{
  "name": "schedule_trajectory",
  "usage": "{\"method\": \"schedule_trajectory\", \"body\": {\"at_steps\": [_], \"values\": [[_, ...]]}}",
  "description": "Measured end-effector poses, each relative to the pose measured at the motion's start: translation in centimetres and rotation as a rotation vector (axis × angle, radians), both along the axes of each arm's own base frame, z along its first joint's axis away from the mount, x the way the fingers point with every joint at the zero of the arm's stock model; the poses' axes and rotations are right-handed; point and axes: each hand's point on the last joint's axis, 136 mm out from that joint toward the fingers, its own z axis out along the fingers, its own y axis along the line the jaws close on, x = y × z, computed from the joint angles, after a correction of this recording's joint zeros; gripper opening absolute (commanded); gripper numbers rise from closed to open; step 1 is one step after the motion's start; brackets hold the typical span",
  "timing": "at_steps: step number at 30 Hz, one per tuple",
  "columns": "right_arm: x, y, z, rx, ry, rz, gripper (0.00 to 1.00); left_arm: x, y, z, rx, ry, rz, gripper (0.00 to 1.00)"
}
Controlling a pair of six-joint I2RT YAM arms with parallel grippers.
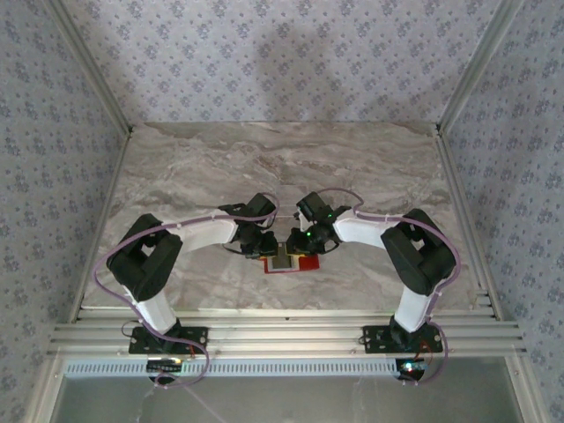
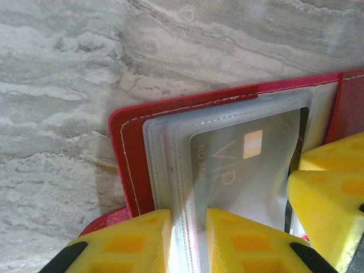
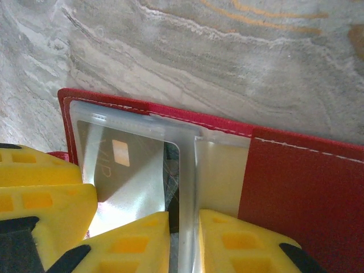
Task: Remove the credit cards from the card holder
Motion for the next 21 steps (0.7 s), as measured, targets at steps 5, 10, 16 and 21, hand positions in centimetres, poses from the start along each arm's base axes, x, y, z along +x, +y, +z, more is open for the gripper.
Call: {"method": "schedule_trajectory", "body": {"at_steps": [5, 10, 16, 21], "values": [[0.2, -0.1, 0.1, -0.001, -0.003, -0.01, 0.16, 0.0, 0.1, 0.0, 0.003, -0.003, 0.001, 0.26], [0.4, -0.3, 0.3, -0.005, -0.015, -0.019, 0.15, 0.0, 0.1, 0.0, 0.005, -0.004, 0.002, 0.26], [0.9, -1.5, 0.0, -0.04, -0.023, -0.051, 0.14, 0.1, 0.1, -0.1, 0.007, -0.006, 0.003, 0.26], [0.9, -1.7, 0.4, -0.028, -0.033, -0.06, 0.2, 0.1, 0.2, 0.0, 0.011, -0.011, 0.003, 0.24]]}}
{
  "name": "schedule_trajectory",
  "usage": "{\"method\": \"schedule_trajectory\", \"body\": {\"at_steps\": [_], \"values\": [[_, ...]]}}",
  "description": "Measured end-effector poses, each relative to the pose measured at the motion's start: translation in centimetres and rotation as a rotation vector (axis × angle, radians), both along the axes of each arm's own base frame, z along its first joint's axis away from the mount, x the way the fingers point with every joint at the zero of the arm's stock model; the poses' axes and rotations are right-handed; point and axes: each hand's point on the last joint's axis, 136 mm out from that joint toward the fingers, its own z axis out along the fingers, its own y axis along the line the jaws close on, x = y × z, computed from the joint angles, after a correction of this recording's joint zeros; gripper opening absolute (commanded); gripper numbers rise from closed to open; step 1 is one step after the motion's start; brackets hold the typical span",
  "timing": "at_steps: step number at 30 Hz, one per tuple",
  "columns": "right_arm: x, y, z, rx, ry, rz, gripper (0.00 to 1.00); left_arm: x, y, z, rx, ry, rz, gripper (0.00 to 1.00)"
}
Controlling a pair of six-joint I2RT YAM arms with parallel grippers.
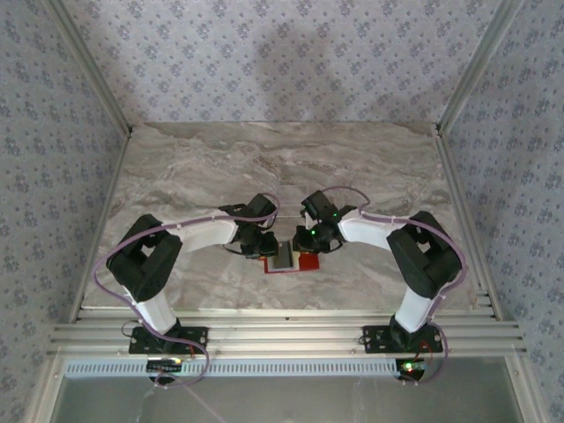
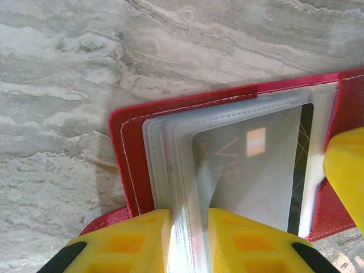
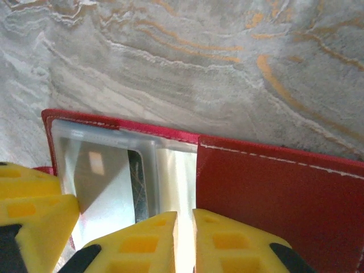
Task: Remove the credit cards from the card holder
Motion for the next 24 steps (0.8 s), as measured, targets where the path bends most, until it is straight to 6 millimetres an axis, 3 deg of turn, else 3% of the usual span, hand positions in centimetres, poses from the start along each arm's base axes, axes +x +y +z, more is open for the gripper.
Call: {"method": "schedule_trajectory", "body": {"at_steps": [5, 15, 24], "values": [[-0.3, 0.1, 0.4, 0.06, 0.001, -0.004, 0.25, -0.1, -0.1, 0.0, 0.001, -0.002, -0.003, 0.24], [0.0, 1.9, 1.6, 0.2, -0.003, 0.02, 0.26, -0.1, -0.1, 0.0, 0.001, -0.001, -0.003, 0.24], [-0.3, 1.5, 0.3, 0.173, 0.023, 0.016, 0.25, -0.1, -0.1, 0.0, 0.001, -0.001, -0.003, 0.24]]}}
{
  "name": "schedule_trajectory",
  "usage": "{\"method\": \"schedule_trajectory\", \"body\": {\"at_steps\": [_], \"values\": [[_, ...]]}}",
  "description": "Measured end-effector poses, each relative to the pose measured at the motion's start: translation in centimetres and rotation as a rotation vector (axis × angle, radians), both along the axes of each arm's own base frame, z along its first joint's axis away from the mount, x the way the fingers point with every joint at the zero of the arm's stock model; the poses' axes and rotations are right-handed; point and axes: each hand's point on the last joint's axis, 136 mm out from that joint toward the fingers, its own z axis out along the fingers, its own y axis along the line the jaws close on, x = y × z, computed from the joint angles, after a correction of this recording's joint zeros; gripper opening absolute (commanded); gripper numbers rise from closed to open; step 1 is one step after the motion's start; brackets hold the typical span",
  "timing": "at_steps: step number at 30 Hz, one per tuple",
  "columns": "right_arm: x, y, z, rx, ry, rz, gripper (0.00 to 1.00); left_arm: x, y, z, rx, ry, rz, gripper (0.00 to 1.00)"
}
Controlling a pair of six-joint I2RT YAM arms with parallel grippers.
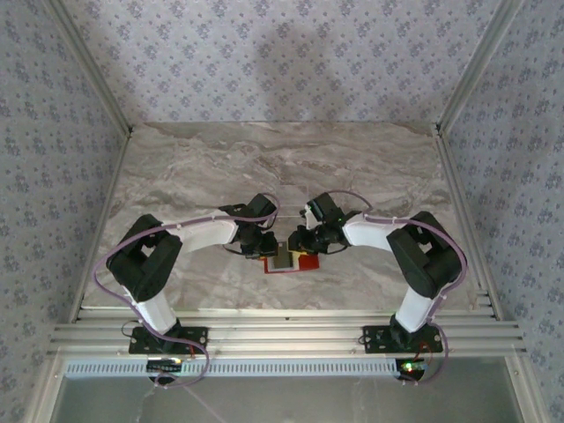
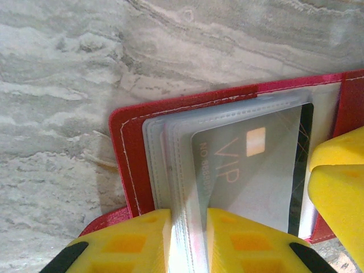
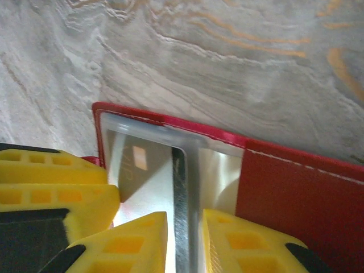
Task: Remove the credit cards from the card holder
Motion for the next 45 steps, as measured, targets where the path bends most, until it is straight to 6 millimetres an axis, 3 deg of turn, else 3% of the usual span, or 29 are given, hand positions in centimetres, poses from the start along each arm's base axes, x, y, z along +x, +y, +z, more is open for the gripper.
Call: {"method": "schedule_trajectory", "body": {"at_steps": [22, 29, 45], "values": [[-0.4, 0.5, -0.5, 0.048, 0.017, 0.025, 0.19, 0.0, 0.0, 0.0, 0.001, 0.0, -0.002, 0.24], [-0.4, 0.6, -0.4, 0.058, 0.017, 0.029, 0.11, 0.0, 0.0, 0.0, 0.003, -0.002, -0.002, 0.24], [-0.2, -1.1, -0.1, 0.054, 0.026, -0.008, 0.03, 0.0, 0.1, 0.0, 0.018, -0.015, 0.0, 0.25]]}}
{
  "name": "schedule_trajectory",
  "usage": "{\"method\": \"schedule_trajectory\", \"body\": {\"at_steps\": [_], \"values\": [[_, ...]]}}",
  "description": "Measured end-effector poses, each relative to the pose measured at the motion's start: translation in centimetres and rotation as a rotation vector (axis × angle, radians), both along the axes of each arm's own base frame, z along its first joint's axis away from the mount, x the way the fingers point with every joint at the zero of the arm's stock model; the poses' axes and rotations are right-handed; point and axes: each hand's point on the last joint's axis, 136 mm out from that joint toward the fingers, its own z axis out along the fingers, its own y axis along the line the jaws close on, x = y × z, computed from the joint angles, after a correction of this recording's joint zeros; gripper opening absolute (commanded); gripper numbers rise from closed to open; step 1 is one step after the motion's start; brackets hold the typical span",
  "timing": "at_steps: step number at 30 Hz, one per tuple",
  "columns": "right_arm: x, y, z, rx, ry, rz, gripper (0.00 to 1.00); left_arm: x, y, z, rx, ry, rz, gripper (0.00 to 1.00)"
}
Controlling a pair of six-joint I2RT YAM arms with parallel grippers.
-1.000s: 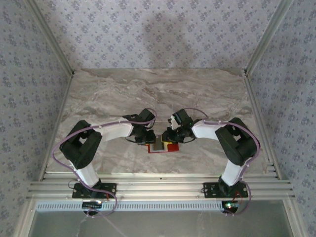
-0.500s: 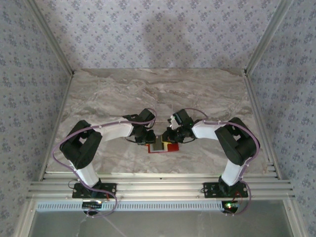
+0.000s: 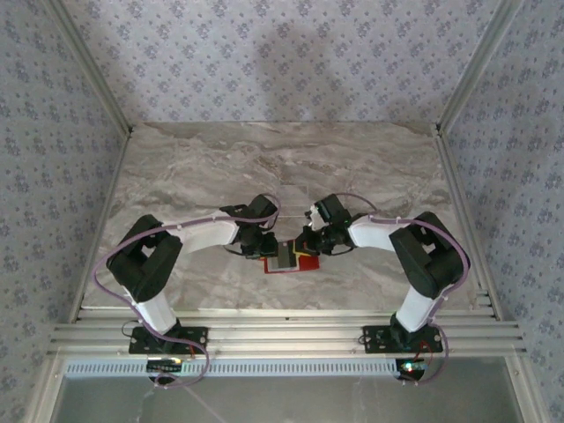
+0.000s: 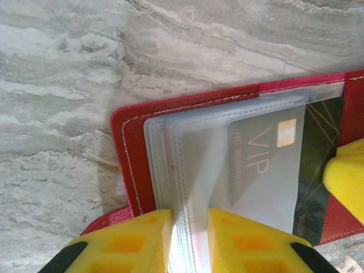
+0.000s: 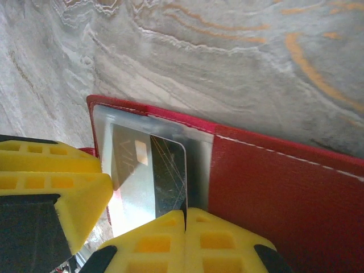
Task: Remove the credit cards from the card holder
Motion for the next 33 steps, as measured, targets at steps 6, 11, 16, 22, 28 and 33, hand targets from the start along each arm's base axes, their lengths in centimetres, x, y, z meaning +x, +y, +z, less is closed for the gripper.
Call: {"method": "schedule_trajectory", "body": {"at_steps": [6, 11, 16, 22, 28, 33], "values": [[-0.05, -0.17, -0.01, -0.007, 0.001, -0.002, 0.16, 0.02, 0.01, 0.0, 0.001, -0.001, 0.0, 0.25], [-0.03, -0.07, 0.07, 0.001, -0.002, 0.0, 0.25, 0.01, 0.01, 0.0, 0.001, -0.001, 0.0, 0.25], [-0.06, 0.28, 0.0, 0.026, 0.0, 0.006, 0.26, 0.01, 0.01, 0.0, 0.001, -0.001, 0.0, 0.25], [-0.12, 0.67, -0.17, 0.052, 0.005, 0.016, 0.25, -0.01, 0.02, -0.02, 0.001, 0.0, 0.0, 0.24], [-0.14, 0.68, -0.4, 0.061, 0.004, 0.012, 0.15, -0.12, -0.06, -0.01, 0.002, -0.001, -0.004, 0.25], [-0.21, 0.81, -0.29, 0.071, 0.006, 0.016, 0.12, -0.25, 0.35, 0.22, 0.015, -0.004, 0.007, 0.28]]}}
